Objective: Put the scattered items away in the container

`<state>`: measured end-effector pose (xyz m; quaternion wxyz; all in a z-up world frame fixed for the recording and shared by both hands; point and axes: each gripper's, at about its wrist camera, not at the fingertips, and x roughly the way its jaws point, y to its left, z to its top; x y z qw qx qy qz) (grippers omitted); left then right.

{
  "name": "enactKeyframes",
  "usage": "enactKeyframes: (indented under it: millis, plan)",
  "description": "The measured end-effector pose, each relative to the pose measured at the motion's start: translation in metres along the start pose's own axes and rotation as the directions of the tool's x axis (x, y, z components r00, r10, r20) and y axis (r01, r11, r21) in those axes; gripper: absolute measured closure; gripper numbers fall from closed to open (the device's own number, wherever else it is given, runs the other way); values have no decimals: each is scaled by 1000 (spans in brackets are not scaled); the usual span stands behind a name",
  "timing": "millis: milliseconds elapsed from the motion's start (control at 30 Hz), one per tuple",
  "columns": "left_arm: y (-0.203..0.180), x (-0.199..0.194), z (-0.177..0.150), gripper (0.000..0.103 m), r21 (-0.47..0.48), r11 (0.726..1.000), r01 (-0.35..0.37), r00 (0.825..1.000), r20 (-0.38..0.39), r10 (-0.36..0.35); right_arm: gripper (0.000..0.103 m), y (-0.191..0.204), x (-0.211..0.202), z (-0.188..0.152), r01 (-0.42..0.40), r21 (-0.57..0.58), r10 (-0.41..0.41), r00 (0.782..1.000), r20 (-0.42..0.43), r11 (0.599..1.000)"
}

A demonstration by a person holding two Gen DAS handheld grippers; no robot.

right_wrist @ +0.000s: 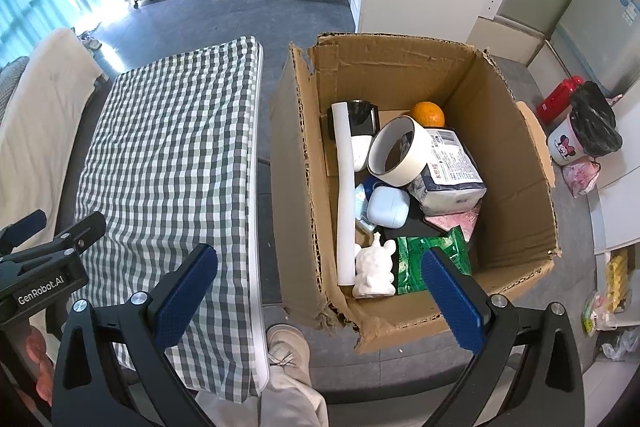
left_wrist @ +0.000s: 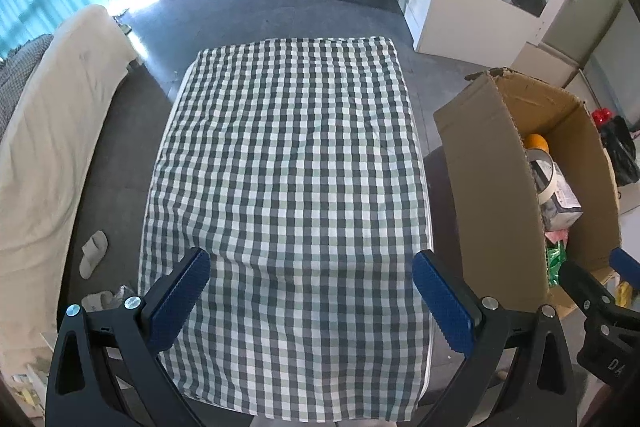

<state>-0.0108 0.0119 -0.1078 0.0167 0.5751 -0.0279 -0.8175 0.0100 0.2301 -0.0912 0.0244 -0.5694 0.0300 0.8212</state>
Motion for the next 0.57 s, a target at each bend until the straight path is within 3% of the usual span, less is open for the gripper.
enactKeyframes:
  millis: [300, 567]
  plan:
    - [3, 8, 2, 0, -14, 1000, 15, 999, -33, -15, 1, 3, 3, -1, 0, -3, 0, 1000, -8, 1000]
    - [-4, -6, 6, 0, 29, 999, 19, 999, 44, -21, 1, 3, 8, -1, 3, -3, -3, 1000, -19, 1000]
